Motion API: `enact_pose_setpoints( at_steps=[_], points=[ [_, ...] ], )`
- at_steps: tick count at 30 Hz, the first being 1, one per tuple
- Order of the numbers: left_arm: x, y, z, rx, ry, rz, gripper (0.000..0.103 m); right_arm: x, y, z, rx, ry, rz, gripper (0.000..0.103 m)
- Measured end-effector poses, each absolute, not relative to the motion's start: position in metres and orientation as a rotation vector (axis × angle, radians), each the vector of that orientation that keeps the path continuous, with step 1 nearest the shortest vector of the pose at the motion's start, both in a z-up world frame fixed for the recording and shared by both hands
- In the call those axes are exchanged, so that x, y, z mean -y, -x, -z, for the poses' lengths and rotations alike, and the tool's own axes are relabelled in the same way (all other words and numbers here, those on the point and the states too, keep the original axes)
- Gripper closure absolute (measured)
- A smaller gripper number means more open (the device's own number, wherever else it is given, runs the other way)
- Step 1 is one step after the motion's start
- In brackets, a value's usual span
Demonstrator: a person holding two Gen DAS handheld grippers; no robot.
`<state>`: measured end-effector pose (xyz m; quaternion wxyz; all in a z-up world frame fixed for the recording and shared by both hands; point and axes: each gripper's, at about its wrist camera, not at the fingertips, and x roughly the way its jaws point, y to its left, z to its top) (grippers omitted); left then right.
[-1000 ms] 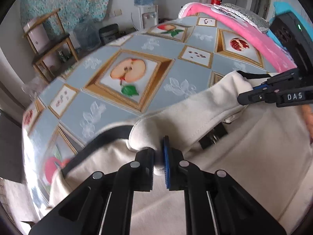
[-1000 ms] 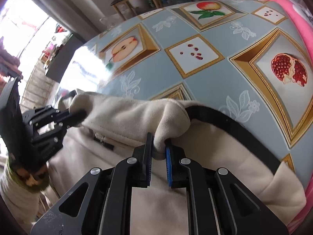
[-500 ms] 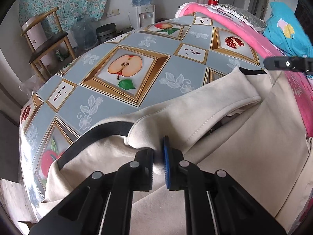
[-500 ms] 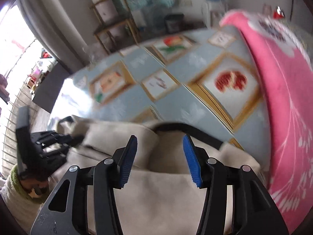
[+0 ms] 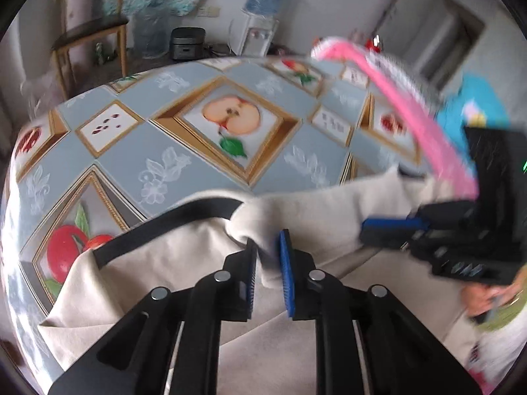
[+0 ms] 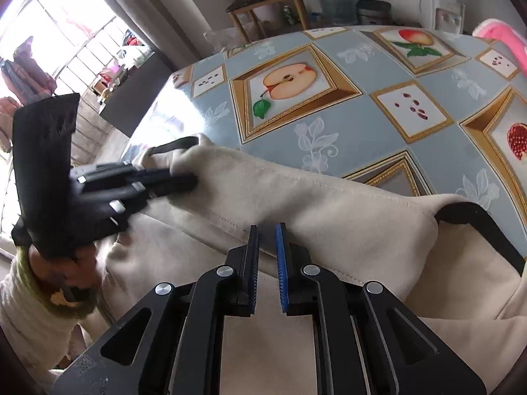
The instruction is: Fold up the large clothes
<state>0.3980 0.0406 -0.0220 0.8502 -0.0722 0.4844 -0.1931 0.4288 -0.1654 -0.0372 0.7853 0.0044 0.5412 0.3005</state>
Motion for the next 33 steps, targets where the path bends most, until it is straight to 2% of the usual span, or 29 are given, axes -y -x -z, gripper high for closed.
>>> enact_pose_setpoints(
  at_steps=[4, 7, 12, 16, 22, 24, 25, 26, 28, 31, 32, 33],
  points=[
    [-0.059, -0.392, -0.003, -0.896, 0.203, 0.323, 0.087, 0.153, -0.426, 0.035, -1.135, 0.06, -0.638, 0.093],
    [-0.058, -0.389, -0.013, -0.873, 0.218, 0.368, 0.087, 0.145, -0.423, 0.033, -1.114, 0.103, -0.639, 0.093],
    [-0.01, -0.387, -0.001, -0.933, 0.075, 0.49, 0.087, 0.136, -0.421, 0.038, -1.089, 0.151, -0.636, 0.093],
    [0.021, -0.385, 0.034, -1.032, -0.067, 0.482, 0.087, 0.133, -0.417, 0.04, -1.066, 0.2, -0.637, 0.093],
    [0.015, -0.383, 0.039, -1.009, -0.036, 0.489, 0.087, 0.145, -0.411, 0.038, -1.079, 0.224, -0.627, 0.092],
    [0.015, -0.383, 0.039, -1.005, -0.035, 0.489, 0.087, 0.167, -0.412, 0.026, -1.068, 0.15, -0.583, 0.081],
    [0.015, -0.382, 0.039, -1.003, -0.036, 0.491, 0.087, 0.182, -0.412, 0.02, -1.06, 0.086, -0.575, 0.066],
    [0.014, -0.381, 0.039, -1.0, -0.035, 0.491, 0.087, 0.203, -0.415, 0.014, -1.061, -0.018, -0.559, 0.057],
    [0.014, -0.38, 0.038, -0.996, -0.028, 0.492, 0.087, 0.236, -0.423, 0.013, -1.097, -0.184, -0.533, 0.057],
    [0.014, -0.38, 0.038, -0.993, -0.022, 0.491, 0.087, 0.253, -0.434, 0.027, -1.184, -0.251, -0.479, 0.056],
    [0.013, -0.38, 0.038, -0.991, -0.02, 0.49, 0.087, 0.25, -0.438, 0.036, -1.227, -0.25, -0.486, 0.06],
    [0.013, -0.379, 0.038, -0.988, -0.019, 0.489, 0.087, 0.245, -0.439, 0.042, -1.253, -0.239, -0.491, 0.068]
  ],
)
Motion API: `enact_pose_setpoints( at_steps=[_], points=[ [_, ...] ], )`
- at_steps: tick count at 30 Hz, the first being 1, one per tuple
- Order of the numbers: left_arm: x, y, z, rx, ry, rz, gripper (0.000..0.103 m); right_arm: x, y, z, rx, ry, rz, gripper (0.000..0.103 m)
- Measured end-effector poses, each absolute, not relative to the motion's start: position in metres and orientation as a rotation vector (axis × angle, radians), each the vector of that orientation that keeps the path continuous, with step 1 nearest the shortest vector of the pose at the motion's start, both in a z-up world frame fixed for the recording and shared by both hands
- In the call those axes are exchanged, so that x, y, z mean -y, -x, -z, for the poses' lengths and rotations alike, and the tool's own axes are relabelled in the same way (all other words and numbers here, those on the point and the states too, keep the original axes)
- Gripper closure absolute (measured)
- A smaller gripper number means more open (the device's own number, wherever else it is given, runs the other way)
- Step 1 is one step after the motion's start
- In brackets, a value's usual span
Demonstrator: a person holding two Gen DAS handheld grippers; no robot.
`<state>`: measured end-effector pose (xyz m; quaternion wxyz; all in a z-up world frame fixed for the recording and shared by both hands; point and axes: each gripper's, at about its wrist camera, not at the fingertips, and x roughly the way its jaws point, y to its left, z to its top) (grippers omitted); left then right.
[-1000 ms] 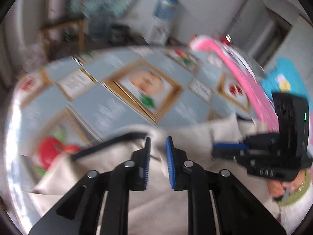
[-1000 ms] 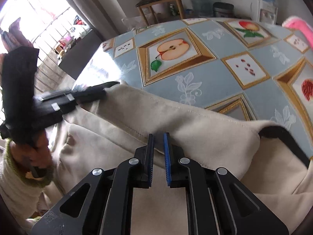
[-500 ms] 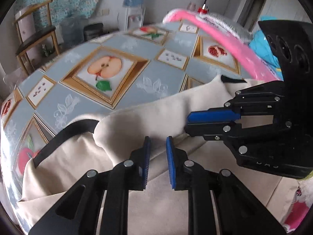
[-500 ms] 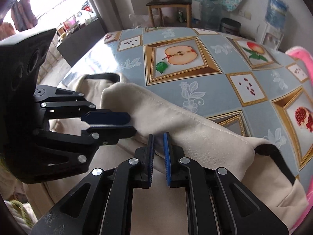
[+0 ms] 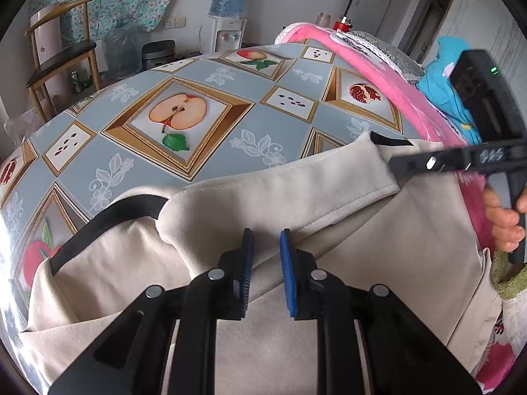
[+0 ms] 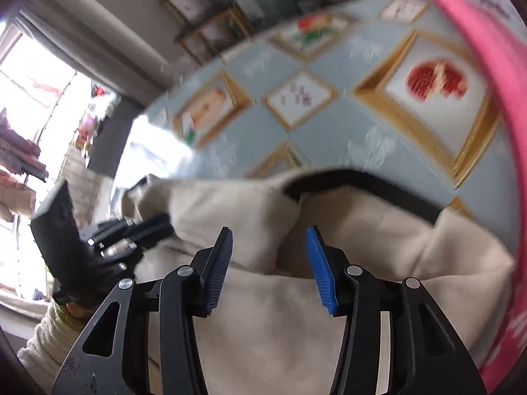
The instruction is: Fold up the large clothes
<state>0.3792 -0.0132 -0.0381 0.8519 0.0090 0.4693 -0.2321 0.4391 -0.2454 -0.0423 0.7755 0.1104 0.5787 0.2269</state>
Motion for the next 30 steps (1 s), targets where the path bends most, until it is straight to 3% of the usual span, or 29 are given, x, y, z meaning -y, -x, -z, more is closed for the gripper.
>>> enact_pose_setpoints(
  at_steps=[1, 7, 10, 12, 13, 14, 21, 27, 30],
  points=[
    [0.013, -0.379, 0.038, -0.985, -0.018, 0.488, 0.087, 0.24, -0.441, 0.048, -1.271, -0.228, -0.503, 0.089],
    [0.015, -0.376, 0.038, -0.973, -0.025, 0.485, 0.087, 0.214, -0.443, 0.039, -1.169, -0.004, -0.423, 0.095],
    [0.016, -0.374, 0.038, -0.969, -0.043, 0.479, 0.087, 0.202, -0.436, 0.052, -1.15, 0.113, -0.393, 0.091],
    [0.016, -0.373, 0.038, -0.965, -0.047, 0.478, 0.087, 0.205, -0.433, 0.051, -1.163, 0.126, -0.371, 0.078],
    [0.016, -0.374, 0.038, -0.965, -0.046, 0.479, 0.087, 0.21, -0.431, 0.049, -1.177, 0.12, -0.335, 0.067],
    [0.016, -0.374, 0.038, -0.964, -0.042, 0.48, 0.087, 0.213, -0.428, 0.045, -1.173, 0.121, -0.304, 0.065],
    [0.016, -0.373, 0.038, -0.956, -0.035, 0.478, 0.087, 0.203, -0.405, -0.002, -0.979, 0.072, -0.322, 0.06],
    [0.015, -0.372, 0.036, -0.954, -0.035, 0.466, 0.086, 0.146, -0.41, 0.052, -1.037, 0.162, -0.392, 0.059],
    [0.005, -0.368, 0.024, -0.905, -0.004, 0.457, 0.085, 0.157, -0.409, 0.054, -1.023, 0.065, -0.408, 0.059]
  ],
)
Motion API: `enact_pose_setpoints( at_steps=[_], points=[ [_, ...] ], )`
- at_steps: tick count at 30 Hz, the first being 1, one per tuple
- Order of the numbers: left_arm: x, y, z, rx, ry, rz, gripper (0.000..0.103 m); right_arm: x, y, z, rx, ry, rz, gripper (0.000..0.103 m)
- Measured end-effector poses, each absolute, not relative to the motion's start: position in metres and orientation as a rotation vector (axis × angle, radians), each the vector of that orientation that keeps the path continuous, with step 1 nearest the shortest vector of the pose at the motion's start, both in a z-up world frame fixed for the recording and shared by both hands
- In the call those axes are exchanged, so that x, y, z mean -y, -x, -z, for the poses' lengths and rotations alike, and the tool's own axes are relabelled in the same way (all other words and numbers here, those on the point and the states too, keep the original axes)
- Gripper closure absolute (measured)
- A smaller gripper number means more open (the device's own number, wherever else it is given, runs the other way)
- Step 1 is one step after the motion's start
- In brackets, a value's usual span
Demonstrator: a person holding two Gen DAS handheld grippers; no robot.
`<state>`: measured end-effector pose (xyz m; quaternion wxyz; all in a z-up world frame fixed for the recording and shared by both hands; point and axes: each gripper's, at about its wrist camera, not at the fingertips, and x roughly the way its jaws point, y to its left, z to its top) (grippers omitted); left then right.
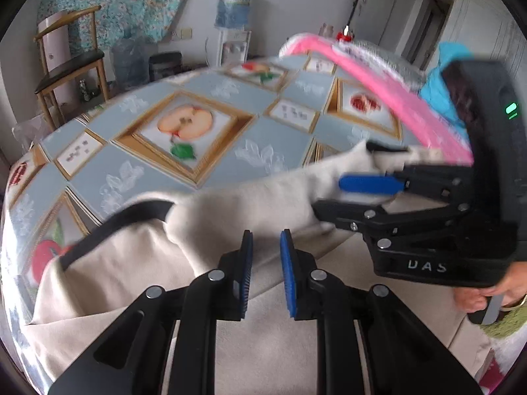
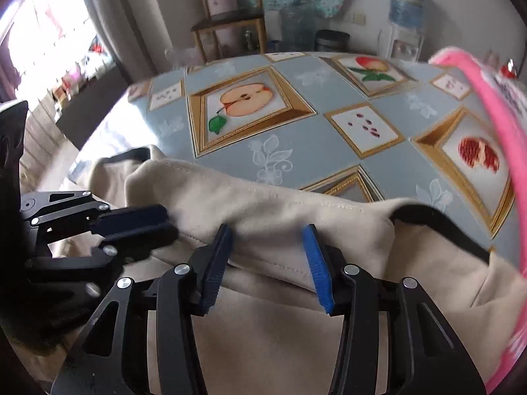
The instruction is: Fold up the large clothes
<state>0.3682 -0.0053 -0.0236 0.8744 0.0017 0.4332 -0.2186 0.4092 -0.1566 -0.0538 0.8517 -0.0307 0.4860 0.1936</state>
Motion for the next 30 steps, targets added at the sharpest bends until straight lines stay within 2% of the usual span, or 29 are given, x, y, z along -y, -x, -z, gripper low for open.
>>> enact_pose_setpoints(
  at_steps=[2, 3, 6, 11, 14, 18, 19, 23, 27, 30],
  points=[
    [-0.001, -0.373, 0.02, -0.884, 0.009, 0.423, 0.07, 0.159, -0.409, 0.054, -1.028, 0.04, -0.411, 0.059],
    [-0.004, -0.379, 0.021, -0.899, 0.015, 0.4, 0.069, 0.158, -0.409, 0.054, -1.025, 0.043, -0.409, 0.059],
    [-0.006, -0.388, 0.032, -0.956, 0.035, 0.389, 0.069, 0.157, -0.408, 0.051, -1.035, 0.038, -0.4, 0.059],
    [0.006, -0.381, 0.033, -0.932, -0.071, 0.367, 0.069, 0.174, -0.403, 0.033, -0.994, -0.002, -0.308, 0.057],
    [0.002, -0.384, 0.034, -0.942, -0.033, 0.364, 0.069, 0.182, -0.411, 0.051, -1.064, -0.027, -0.276, 0.056],
    [0.0, -0.386, 0.031, -0.959, 0.005, 0.348, 0.069, 0.175, -0.408, 0.048, -1.075, 0.02, -0.254, 0.056],
    [0.0, -0.385, 0.028, -0.962, 0.011, 0.34, 0.069, 0.18, -0.407, 0.042, -1.085, -0.019, -0.249, 0.055],
    [-0.005, -0.366, -0.002, -0.907, -0.007, 0.294, 0.069, 0.191, -0.384, 0.008, -1.025, -0.055, -0.258, 0.035],
    [-0.022, -0.33, -0.039, -0.864, 0.023, 0.267, 0.067, 0.194, -0.34, -0.028, -0.959, -0.044, -0.294, 0.024],
    [-0.036, -0.295, -0.06, -0.841, 0.034, 0.248, 0.058, 0.193, -0.308, -0.044, -0.92, -0.018, -0.32, 0.017]
  ],
)
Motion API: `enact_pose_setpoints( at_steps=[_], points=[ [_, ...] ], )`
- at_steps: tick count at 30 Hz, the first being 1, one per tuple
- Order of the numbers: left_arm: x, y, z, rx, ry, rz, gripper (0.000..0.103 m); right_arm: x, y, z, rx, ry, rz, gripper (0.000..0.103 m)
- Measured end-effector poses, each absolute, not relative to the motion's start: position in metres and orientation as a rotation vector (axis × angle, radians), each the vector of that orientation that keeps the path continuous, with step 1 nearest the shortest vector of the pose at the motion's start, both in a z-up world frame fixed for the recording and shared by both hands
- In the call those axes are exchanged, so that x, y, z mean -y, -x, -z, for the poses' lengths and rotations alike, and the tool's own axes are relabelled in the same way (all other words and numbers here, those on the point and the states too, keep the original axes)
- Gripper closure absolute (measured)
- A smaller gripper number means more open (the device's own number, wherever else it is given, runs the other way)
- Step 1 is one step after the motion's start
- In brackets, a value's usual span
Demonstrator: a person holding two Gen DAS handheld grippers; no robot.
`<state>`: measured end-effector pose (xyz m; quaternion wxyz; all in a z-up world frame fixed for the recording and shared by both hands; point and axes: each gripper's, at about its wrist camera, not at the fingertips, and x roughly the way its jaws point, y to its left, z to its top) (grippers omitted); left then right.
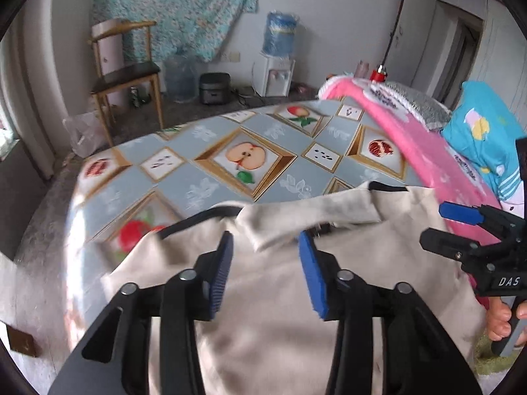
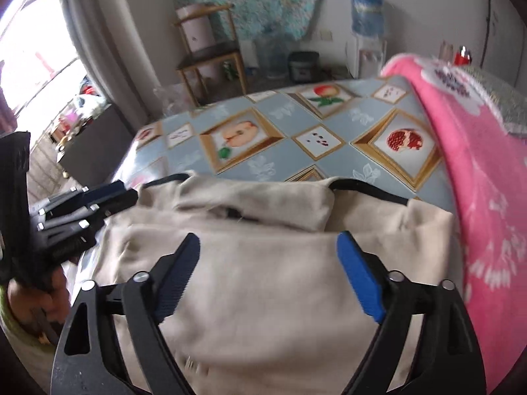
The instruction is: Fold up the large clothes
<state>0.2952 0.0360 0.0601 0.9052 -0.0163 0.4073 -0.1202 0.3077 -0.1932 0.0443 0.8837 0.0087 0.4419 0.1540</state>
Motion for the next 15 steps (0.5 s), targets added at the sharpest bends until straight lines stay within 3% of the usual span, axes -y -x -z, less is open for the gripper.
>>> enact_pose_setpoints(
  at_steps=[7, 15],
  points=[
    [-0.087, -0.182, -0.069, -0.833, 0.103, 0.198, 0.031, 0.197, -0.229, -0.038, -0.919, 0.0, -0.395, 0.013],
    [-0.13, -0.094, -0.003, -0.935, 0.205, 0.106, 0.028, 0.174, -0.168, 0.033, -1.104, -0.031, -0.444, 0.013]
  ],
)
